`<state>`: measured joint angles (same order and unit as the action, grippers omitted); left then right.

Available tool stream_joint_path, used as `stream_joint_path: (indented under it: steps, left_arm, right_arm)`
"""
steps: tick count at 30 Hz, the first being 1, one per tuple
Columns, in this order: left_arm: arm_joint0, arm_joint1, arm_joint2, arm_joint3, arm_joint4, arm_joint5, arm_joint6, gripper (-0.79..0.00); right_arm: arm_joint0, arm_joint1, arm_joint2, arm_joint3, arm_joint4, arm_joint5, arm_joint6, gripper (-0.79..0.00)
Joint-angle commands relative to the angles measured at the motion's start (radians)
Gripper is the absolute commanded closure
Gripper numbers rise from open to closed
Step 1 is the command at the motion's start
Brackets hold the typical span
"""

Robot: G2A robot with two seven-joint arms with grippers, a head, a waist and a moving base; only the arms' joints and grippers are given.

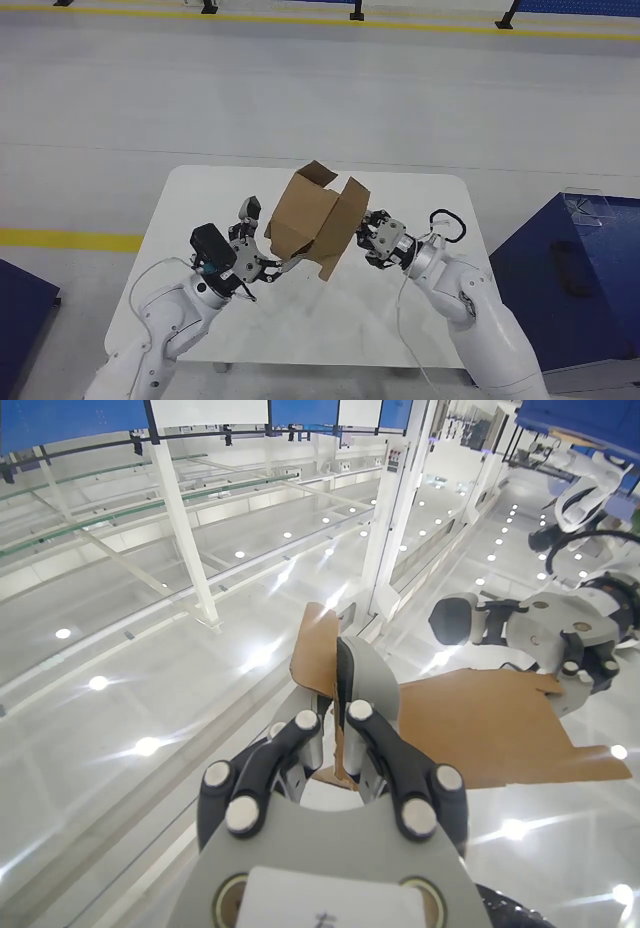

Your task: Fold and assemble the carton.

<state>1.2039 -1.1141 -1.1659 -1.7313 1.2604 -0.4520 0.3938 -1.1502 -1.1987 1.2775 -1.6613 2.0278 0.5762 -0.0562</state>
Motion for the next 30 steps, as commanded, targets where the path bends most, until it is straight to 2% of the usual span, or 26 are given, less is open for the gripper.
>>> stream_joint_path:
  steps: [1,10,13,18,21,24,30]
  left_arm:
    - [0.003,-0.002,0.0,-0.001,0.0,0.011,0.01,-0.785]
    - [-0.007,-0.016,0.034,0.021,0.006,0.039,0.022,-0.785]
    - [-0.014,-0.02,0.04,0.025,0.013,0.048,0.03,-0.785]
    - [-0.007,-0.023,0.044,-0.004,0.05,0.049,0.095,-0.785]
    - [0.016,-0.022,0.034,-0.038,0.104,0.059,0.177,-0.785]
    - [0.038,-0.02,0.026,-0.053,0.152,0.073,0.233,-0.785]
    - [0.044,-0.023,0.026,-0.049,0.163,0.081,0.244,-0.785]
  right_arm:
    - [0.004,-0.001,0.003,0.003,0.057,0.007,-0.027,0.0]
    - [0.018,-0.006,0.003,0.014,0.268,0.028,-0.145,0.0]
    - [0.017,-0.005,0.008,0.001,0.28,0.065,-0.13,0.0]
    - [-0.002,-0.005,0.047,-0.015,0.293,0.161,0.063,0.0]
    - [-0.016,-0.006,0.083,-0.035,0.237,0.172,0.191,0.0]
    - [-0.033,-0.006,0.099,-0.055,0.067,0.12,0.298,0.0]
    - [-0.033,-0.014,0.072,-0.031,-0.031,0.074,0.381,0.0]
